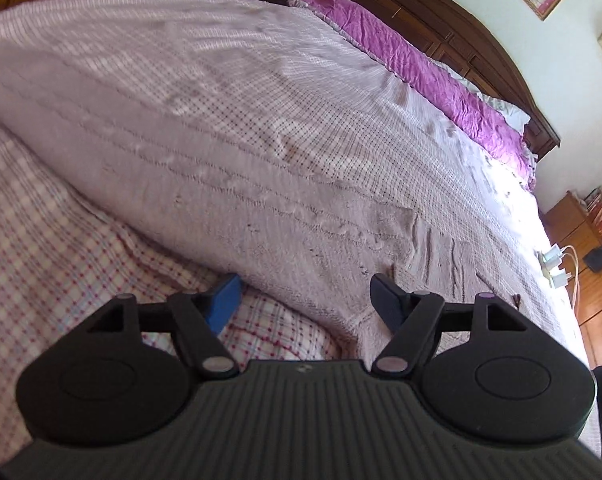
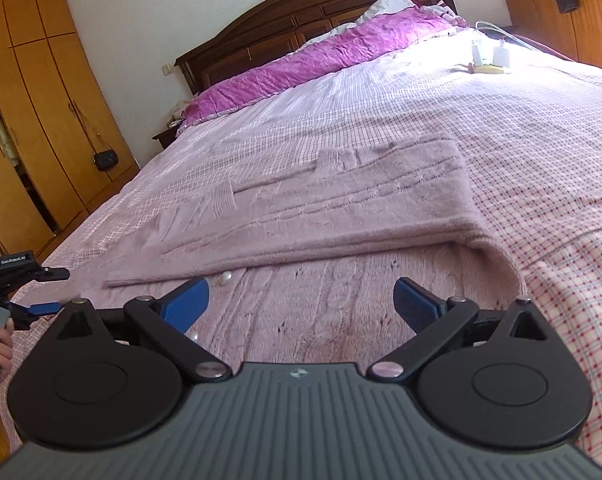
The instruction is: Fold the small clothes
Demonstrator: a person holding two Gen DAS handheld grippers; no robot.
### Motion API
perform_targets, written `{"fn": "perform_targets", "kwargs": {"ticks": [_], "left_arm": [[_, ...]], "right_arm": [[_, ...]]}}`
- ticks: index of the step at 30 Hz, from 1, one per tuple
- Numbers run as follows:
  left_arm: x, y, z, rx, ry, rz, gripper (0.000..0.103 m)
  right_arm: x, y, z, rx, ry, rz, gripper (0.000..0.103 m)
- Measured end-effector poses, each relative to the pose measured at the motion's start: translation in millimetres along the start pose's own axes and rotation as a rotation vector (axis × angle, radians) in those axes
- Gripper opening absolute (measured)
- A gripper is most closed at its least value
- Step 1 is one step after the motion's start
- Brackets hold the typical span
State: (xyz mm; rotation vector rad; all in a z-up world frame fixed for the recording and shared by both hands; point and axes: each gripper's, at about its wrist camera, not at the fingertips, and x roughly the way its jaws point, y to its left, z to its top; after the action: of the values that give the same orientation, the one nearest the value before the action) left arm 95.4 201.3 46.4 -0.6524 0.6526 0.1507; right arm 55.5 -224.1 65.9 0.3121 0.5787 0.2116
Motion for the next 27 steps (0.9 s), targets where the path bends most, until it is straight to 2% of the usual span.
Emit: {"fn": "perform_targets", "kwargs": {"ticks": [3, 11, 15, 20, 24, 25, 26, 27], "left_arm": [[8, 8, -2, -0.009, -0.013, 0.008, 0.073], [7, 32, 16, -0.087, -0.17, 0.048, 0.073], [15, 51, 36, -0.138, -0.18, 0.015, 0.073], [25, 69, 57, -0.163, -0.223, 0.066, 0.073], [31, 77, 69, -0.144, -0.237, 0.102, 0.072], [31, 77, 72, -0.125, -0.23, 0.101, 0.064], [30, 75, 73, -0.094, -0.228, 0.11, 0.046], [29, 72, 74, -0.059, -0.225, 0.122, 0.036]], "right_arm": [[0, -3, -3, 0.005, 0.012, -0.013, 0.102], [5, -7, -8, 0.008, 0.042, -0.039, 0.102], [10, -7, -11, 0.002, 0.061, -0.054, 0.102], [15, -4, -12, 0.002, 0.054, -0.072, 0.102], [19, -3, -7, 0.017, 0.048, -0.072, 0.102], [20, -4, -7, 0.02, 0.047, -0.072, 0.102], [21, -5, -7, 0.023, 0.047, -0.072, 0.102], [22, -6, -7, 0.026, 0.045, -0.072, 0.102]]}}
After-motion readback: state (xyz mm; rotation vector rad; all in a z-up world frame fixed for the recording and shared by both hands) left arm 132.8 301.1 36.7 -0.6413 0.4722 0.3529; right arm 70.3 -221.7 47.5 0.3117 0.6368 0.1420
